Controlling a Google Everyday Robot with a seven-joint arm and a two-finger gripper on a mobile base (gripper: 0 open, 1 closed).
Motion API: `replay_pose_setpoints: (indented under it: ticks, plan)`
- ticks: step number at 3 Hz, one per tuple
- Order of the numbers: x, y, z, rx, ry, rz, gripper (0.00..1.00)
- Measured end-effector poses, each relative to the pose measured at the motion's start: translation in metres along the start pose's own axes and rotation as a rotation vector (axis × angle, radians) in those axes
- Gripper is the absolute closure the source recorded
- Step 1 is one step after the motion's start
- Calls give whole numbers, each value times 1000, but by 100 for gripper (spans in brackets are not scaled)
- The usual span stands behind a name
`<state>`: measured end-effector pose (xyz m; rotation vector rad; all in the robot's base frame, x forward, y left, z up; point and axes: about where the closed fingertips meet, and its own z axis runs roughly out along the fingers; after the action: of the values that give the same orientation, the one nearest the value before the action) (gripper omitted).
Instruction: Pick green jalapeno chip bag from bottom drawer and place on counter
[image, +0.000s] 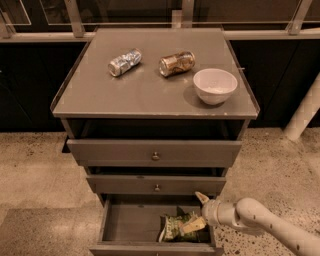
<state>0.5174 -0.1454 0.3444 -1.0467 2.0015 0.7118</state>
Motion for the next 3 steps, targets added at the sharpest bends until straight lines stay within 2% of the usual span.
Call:
replay_pose_setpoints:
  ticks: [1, 2, 3]
  plan:
    - [19, 14, 6, 5, -6, 50, 0]
    - [38, 25, 15, -14, -7, 105, 0]
    - [50, 23, 33, -43, -2, 107, 0]
